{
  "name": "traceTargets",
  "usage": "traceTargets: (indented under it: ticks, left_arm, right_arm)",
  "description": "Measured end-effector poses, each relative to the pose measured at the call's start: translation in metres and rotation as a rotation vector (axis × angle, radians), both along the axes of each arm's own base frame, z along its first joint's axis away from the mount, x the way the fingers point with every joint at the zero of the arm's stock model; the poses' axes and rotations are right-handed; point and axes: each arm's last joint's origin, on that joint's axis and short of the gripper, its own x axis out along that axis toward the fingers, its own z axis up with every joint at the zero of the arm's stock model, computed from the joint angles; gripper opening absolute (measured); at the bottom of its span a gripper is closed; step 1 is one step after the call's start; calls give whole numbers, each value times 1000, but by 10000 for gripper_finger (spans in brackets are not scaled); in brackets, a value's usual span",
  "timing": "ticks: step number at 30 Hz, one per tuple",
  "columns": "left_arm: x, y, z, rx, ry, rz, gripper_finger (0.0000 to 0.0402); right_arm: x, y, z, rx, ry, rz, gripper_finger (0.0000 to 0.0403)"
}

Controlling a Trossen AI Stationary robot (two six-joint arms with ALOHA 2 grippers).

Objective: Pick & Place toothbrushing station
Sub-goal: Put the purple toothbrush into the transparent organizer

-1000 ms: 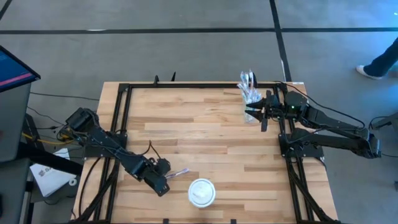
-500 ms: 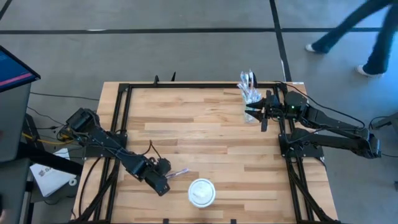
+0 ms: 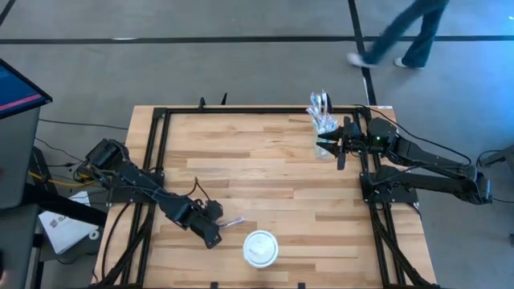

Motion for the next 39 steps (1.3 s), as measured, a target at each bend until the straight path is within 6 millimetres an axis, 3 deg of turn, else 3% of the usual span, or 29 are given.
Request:
traceTargets:
  ticks: [19,23,29,39]
  left_arm:
    - [-4,-12,-17,-19,81,-2,106]
    - [-4,-11,-17,-14,86,3,82]
    - [-1,-13,-15,-20,75,7,14]
    - [7,-17,-6,20,15,22,10]
  right_arm:
    - [0,0,0,1,2,0,132]
    - [0,0,-1,2,4,0,132]
    - [0,0,-1,2,4,0,132]
    - [0,0,-1,2,4,0,132]
